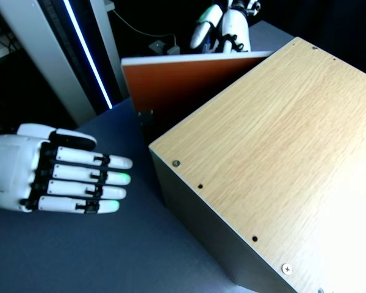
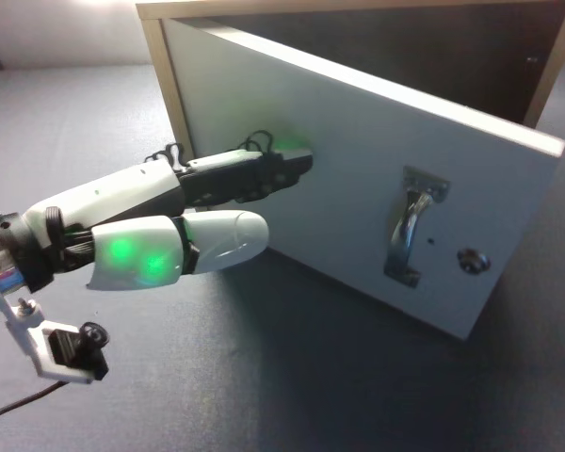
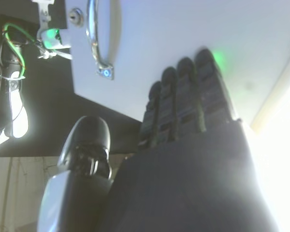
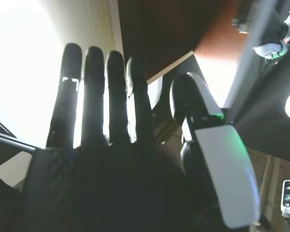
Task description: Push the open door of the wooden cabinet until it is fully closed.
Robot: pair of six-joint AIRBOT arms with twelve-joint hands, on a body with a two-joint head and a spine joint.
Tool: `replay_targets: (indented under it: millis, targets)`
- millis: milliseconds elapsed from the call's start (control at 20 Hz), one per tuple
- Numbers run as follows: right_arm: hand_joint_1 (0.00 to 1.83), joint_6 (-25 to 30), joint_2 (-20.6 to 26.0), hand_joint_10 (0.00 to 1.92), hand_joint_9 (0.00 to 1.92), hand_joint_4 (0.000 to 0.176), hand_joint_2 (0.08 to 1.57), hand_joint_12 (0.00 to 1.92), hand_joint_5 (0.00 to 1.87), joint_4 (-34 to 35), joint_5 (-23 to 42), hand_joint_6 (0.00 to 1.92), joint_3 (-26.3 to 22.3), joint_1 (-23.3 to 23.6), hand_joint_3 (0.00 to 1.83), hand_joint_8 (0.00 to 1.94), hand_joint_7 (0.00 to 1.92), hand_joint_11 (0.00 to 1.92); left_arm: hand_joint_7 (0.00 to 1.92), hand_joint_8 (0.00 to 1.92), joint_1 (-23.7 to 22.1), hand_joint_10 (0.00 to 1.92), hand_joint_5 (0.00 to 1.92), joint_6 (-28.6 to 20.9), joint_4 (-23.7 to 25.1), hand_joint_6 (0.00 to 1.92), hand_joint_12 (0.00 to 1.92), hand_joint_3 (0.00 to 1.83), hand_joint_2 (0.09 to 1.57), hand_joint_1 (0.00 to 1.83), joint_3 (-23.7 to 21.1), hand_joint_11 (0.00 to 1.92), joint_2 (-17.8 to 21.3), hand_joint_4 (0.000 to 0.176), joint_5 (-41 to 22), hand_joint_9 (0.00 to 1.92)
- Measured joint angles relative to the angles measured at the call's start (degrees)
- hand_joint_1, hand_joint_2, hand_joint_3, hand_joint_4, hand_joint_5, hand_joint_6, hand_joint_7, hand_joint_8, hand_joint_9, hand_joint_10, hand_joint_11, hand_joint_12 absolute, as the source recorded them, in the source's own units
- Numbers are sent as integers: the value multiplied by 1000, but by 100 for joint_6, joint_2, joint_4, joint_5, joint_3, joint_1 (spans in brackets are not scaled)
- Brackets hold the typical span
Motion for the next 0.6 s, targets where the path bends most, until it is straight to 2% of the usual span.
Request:
replay_targets:
  millis: [150, 250, 350, 450, 500, 550, 600]
  targets:
    - [442, 7, 0, 5, 399, 0, 1471, 432, 467, 0, 0, 1, 0, 0, 0, 2, 417, 268, 203, 0, -260, 0, 189, -15, 44, 1, 5, 0, 1476, 145, 181, 144, -142, 0, 160, 208]
    - [440, 9, 0, 1, 395, 0, 1458, 636, 461, -4, -2, 0, 2, 0, 0, 0, 423, 162, 138, 1, -420, 0, 158, -11, 35, 1, 9, 1, 1486, 113, 284, 154, -273, 0, 280, 155]
    - [444, 9, 0, 3, 399, 0, 1464, 650, 459, -2, -2, 0, 4, 0, 2, 2, 428, 159, 135, 0, -549, 1, 155, -2, -11, 0, 9, 2, 1494, 140, 339, 155, -350, 0, 341, 142]
    - [467, 9, 0, 0, 398, 0, 1463, 580, 464, 0, -2, 1, 4, 0, 0, 0, 417, 191, 133, 1, -673, 3, 91, -4, -9, 1, 34, 2, 1494, 33, 437, 219, -450, 0, 396, 160]
    - [484, 9, 0, 0, 396, 0, 1455, 572, 469, -7, 0, 2, 4, 0, 0, 0, 418, 186, 123, 1, -688, 1, 89, -7, -4, 1, 35, 0, 1479, 52, 472, 218, -483, 16, 387, 152]
    - [484, 9, 0, 0, 396, 0, 1455, 572, 469, -4, -2, 2, 4, 0, 0, 0, 418, 186, 123, 1, -721, 1, 89, -4, -15, 1, 35, 0, 1479, 52, 490, 218, -505, 16, 446, 152]
    - [487, 9, 0, 0, 388, 0, 1453, 564, 468, -4, -2, 1, 4, 0, 0, 0, 415, 177, 138, 5, -737, 6, 104, -4, -20, 4, 31, 0, 1463, 109, 490, 207, -505, 26, 468, 173]
